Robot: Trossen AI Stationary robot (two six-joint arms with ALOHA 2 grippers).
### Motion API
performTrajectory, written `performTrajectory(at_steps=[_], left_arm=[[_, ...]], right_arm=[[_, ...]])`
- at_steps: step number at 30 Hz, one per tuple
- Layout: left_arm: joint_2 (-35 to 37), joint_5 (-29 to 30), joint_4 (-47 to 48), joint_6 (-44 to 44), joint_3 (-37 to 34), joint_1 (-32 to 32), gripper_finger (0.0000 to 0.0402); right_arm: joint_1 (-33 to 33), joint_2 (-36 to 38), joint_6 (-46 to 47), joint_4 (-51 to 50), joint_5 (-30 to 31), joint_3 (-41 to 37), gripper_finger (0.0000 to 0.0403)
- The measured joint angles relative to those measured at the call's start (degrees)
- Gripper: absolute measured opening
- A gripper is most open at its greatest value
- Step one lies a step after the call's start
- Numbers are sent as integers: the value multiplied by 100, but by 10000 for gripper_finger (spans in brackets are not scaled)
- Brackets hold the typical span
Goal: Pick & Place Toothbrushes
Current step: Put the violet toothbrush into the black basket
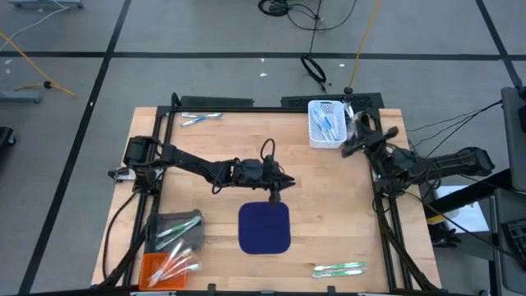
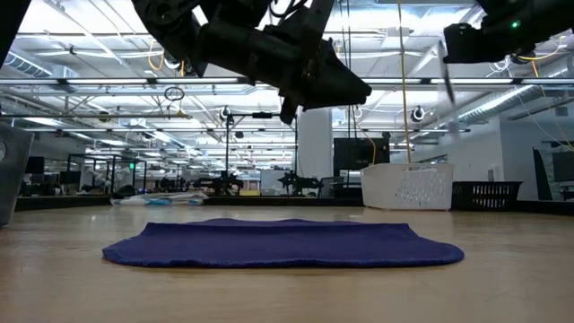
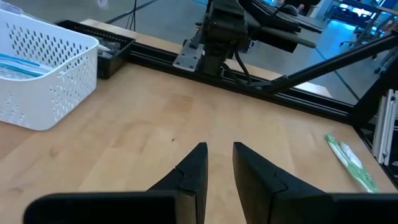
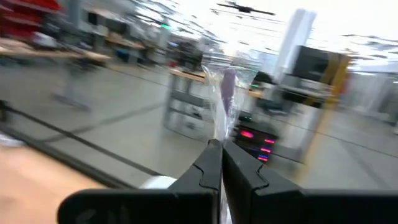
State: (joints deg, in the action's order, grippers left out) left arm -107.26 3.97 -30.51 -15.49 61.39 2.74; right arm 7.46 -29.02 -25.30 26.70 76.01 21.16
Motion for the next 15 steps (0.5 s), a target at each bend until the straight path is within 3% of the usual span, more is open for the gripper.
performTrajectory(at_steps=[10, 15], left_arm=[[0, 0, -4, 2, 0, 0, 74], [0, 0, -8, 2, 0, 2, 74]], right_arm=[[-29, 117, -1501, 545, 1279, 87, 0], [-146, 180, -1936, 806, 1397, 88, 0]])
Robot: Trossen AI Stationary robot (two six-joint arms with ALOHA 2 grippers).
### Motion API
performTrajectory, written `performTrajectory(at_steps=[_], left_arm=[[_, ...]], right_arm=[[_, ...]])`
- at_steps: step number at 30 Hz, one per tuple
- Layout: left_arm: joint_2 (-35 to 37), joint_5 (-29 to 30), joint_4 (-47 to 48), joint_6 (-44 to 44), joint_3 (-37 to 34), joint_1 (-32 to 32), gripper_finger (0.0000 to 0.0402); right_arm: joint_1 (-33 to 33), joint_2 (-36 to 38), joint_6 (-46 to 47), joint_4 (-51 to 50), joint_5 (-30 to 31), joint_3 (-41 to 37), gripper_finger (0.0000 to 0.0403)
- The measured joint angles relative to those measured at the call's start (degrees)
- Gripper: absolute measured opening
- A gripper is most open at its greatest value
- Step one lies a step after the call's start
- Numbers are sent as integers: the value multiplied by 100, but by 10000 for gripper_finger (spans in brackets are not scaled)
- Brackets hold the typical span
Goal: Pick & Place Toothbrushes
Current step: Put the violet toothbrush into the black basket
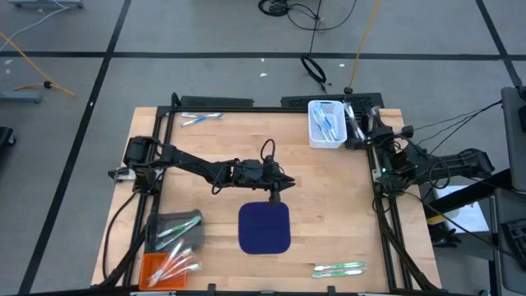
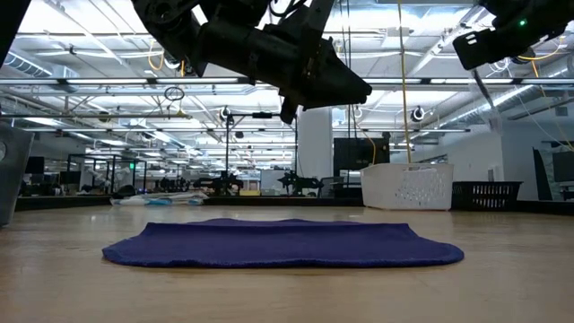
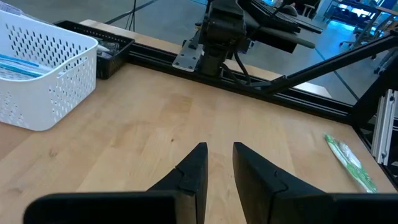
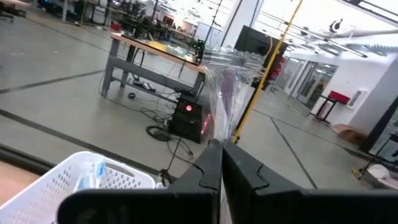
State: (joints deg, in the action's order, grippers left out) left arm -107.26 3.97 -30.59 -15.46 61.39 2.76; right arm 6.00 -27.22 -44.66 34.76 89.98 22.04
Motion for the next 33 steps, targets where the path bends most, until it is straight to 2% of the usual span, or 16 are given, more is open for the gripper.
performTrajectory(at_steps=[11, 14, 21, 24, 28, 33], left_arm=[[2, 3, -11, -33, 0, 27, 74], [2, 4, -11, -33, 0, 39, 74], [3, 4, -13, -29, 0, 44, 74], [4, 17, -13, -26, 0, 44, 74], [4, 57, -13, -22, 0, 44, 74], [4, 57, -13, -21, 0, 44, 74]], right_arm=[[-310, 50, 181, -22, -26, -364, 0], [-337, 77, 220, 105, -422, -441, 0], [-374, 109, 475, 69, -664, -446, 0], [-251, 106, 1390, -427, -1362, -448, 0], [-542, 76, 2430, -1080, -3086, -450, 0], [-1377, 94, 3051, -2310, -3684, -263, 0]])
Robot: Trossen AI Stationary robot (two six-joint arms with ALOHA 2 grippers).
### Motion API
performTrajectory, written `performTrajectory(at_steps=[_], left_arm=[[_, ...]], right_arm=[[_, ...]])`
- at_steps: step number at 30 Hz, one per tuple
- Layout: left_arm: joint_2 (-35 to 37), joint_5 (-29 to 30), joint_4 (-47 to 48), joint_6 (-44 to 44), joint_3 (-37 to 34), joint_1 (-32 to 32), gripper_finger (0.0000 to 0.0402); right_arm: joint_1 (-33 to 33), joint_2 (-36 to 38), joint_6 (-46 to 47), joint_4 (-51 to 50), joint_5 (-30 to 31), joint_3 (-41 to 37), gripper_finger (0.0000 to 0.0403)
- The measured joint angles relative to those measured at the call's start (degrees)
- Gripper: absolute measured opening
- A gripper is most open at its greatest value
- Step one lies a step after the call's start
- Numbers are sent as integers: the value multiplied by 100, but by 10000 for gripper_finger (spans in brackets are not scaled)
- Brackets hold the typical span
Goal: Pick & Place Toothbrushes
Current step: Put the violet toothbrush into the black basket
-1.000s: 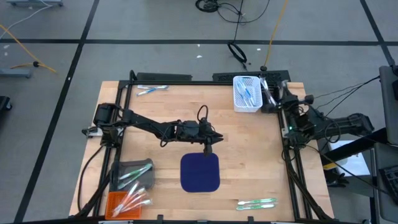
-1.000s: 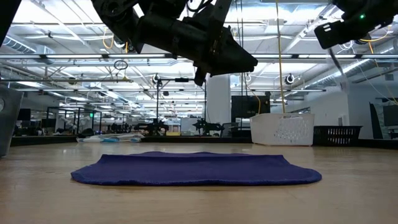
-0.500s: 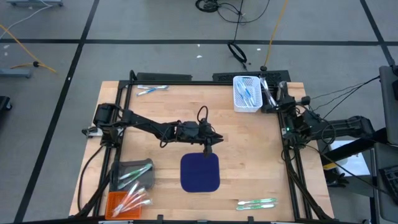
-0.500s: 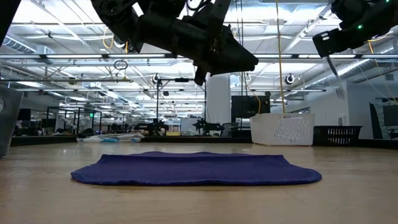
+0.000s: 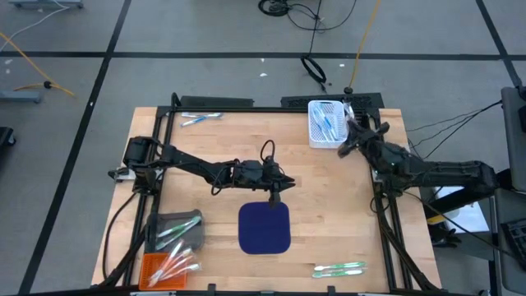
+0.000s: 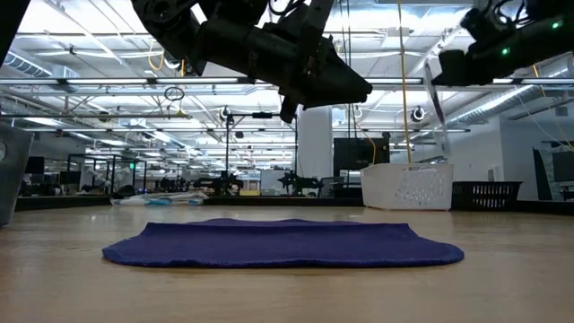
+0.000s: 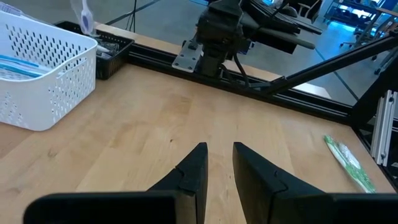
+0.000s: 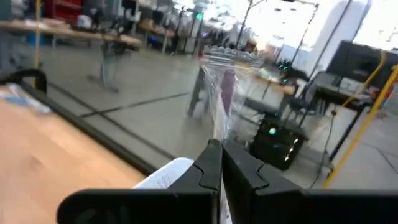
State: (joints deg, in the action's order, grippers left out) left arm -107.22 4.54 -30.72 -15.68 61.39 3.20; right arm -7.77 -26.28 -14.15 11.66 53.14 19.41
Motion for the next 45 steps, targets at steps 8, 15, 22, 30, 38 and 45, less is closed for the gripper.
performTrajectory(at_steps=[8, 15, 22, 30, 38, 45], left_arm=[[0, 2, 4, 18, -2, 0, 74], [0, 2, 10, 52, -2, 0, 74], [0, 4, 11, 52, -2, 2, 74], [0, 4, 11, 50, -2, 4, 74], [0, 4, 50, 44, -2, 11, 74], [0, 4, 57, 21, -2, 25, 74]], right_arm=[[-1594, 8, 793, -1143, -1426, 370, 0], [-2448, 6, 940, -1881, -1712, 667, 0], [-3094, -241, 1069, -2634, -2339, 840, 0], [-3823, -832, 1061, -2656, -3005, 838, 0], [-4230, -1318, 1003, -2656, -3197, 838, 0], [-4203, -1297, 1147, -2653, -3228, 838, 0]])
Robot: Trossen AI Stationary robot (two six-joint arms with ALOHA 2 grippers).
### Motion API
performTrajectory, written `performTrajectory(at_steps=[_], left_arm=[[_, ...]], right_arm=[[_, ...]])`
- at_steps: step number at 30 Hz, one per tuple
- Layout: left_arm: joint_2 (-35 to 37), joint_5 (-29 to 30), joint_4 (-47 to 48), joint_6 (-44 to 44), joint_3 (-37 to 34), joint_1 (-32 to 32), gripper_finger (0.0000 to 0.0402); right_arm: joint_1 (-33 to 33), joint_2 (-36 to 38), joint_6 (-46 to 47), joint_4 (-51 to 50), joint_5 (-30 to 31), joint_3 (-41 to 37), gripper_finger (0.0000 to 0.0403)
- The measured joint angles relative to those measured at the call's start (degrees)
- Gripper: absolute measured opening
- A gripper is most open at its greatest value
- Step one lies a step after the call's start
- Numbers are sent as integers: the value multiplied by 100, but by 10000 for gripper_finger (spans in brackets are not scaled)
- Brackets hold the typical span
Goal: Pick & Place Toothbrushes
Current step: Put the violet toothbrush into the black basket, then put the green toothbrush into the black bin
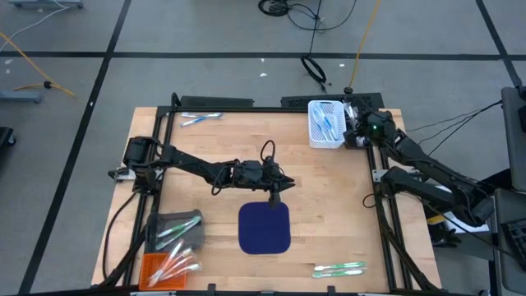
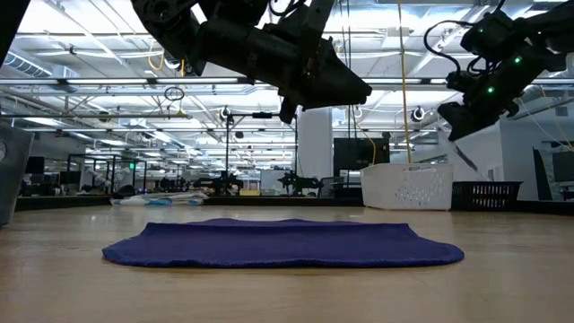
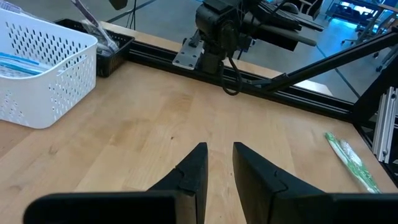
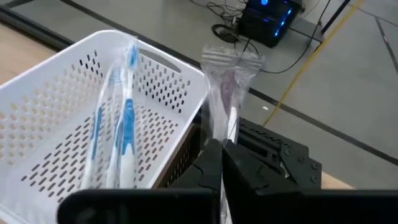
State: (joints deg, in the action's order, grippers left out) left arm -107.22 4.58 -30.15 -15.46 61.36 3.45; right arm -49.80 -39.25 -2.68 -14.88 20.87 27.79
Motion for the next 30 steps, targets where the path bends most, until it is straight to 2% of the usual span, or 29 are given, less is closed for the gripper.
performTrajectory(at_steps=[5, 17, 24, 27, 30], left_arm=[[0, 0, 0, -7, 0, 12, 74], [0, 0, -1, -3, 0, 39, 74], [0, 0, 33, -2, 0, 36, 74], [0, 0, 35, -2, 0, 36, 74], [0, 0, 35, 2, 0, 36, 74]], right_arm=[[0, -95, 38, -58, -13, 0, 15], [2, -154, 160, 5, -7, -2, 138], [2, -147, 212, 40, -15, -4, 168], [2, -135, 261, 62, -394, -4, 168], [3, -136, 269, 177, -1166, -4, 165]])
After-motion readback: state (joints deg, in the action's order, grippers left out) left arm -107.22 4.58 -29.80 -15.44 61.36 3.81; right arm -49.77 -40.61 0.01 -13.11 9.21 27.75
